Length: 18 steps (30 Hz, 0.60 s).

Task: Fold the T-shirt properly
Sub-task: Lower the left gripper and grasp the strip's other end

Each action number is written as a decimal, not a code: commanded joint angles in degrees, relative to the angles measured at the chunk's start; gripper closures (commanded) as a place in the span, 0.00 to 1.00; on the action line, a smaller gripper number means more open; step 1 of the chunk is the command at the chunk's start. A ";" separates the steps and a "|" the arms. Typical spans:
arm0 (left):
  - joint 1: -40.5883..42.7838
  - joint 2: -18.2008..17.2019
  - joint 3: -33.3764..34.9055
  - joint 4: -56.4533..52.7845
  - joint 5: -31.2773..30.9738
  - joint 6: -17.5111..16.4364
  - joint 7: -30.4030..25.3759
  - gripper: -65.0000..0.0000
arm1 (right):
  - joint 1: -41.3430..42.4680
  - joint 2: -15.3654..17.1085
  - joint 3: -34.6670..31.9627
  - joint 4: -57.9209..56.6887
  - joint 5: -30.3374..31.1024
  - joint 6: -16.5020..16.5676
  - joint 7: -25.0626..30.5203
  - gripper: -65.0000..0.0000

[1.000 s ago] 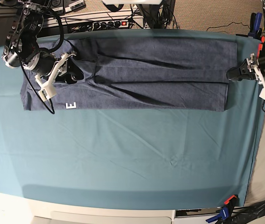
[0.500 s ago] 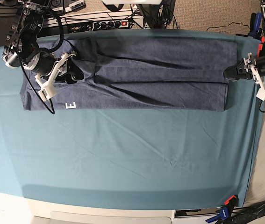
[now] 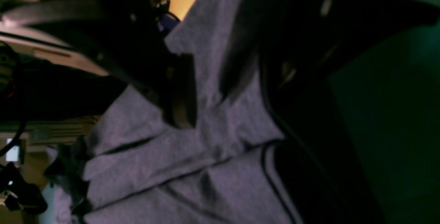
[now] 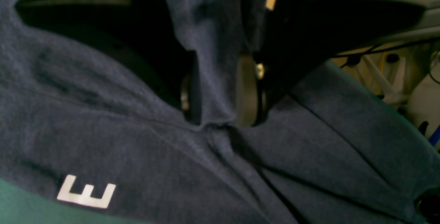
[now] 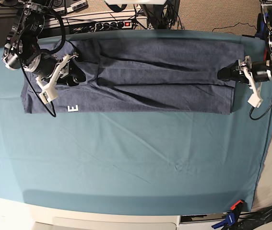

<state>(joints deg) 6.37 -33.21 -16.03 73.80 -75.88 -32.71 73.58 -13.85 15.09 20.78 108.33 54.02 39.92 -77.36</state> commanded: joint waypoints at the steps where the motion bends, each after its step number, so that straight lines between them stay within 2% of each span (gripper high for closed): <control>1: 0.44 -0.94 0.15 0.31 3.28 0.81 2.38 0.58 | 0.35 0.61 0.28 0.70 1.42 0.08 1.11 0.71; 18: 0.22 0.00 0.11 0.31 2.62 0.76 1.05 0.58 | 0.37 0.61 0.28 0.70 1.46 0.08 1.14 0.71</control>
<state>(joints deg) 6.48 -32.86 -16.10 73.89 -75.88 -32.71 73.19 -13.85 15.07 20.78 108.33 54.06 39.92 -77.34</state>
